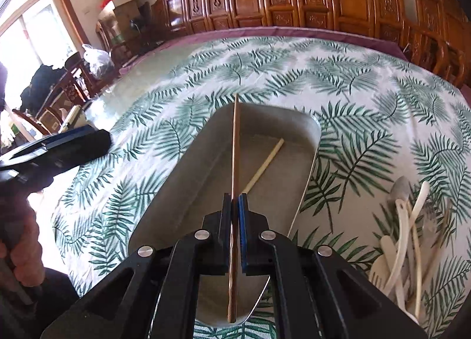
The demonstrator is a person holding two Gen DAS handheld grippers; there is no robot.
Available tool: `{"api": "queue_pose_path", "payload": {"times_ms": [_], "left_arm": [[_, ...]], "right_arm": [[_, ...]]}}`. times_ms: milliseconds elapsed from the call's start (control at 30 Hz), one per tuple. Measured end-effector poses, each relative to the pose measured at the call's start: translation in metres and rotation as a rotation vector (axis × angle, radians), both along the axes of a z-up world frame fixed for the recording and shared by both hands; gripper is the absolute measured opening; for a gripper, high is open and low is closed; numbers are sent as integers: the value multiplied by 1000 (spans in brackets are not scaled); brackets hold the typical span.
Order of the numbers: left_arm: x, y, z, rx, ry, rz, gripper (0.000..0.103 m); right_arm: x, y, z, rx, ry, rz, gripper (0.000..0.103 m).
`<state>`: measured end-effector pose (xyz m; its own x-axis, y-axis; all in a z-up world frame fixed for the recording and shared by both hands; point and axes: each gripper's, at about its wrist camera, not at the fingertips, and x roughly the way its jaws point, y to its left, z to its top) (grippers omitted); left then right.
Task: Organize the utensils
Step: 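Lower the chopstick into the grey tray and open the right tool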
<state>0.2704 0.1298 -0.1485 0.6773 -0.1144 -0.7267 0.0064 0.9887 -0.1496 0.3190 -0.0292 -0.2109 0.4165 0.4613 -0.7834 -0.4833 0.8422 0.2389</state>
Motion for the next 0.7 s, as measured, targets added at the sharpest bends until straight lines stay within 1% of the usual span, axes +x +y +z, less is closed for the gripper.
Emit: {"api": "queue_pose_path", "payload": {"times_ms": [133, 267, 400, 467, 567, 700], "left_arm": [[-1, 4, 1, -10, -5, 6, 84], [-3, 5, 3, -3, -13, 4, 84], [-3, 3, 3, 0, -14, 2, 84], [-3, 2, 3, 1, -13, 1, 84], [-6, -3, 5, 3, -18, -7, 84], [-10, -14, 6, 8, -23, -28, 84]], "right_arm": [[0, 7, -10, -14, 13, 11, 6], [4, 11, -18, -22, 20, 12, 6], [1, 12, -16, -16, -4, 28, 7], [0, 8, -12, 6, -4, 31, 8], [-6, -4, 0, 32, -30, 34, 8], [-25, -36, 24, 51, -81, 24, 8]]}}
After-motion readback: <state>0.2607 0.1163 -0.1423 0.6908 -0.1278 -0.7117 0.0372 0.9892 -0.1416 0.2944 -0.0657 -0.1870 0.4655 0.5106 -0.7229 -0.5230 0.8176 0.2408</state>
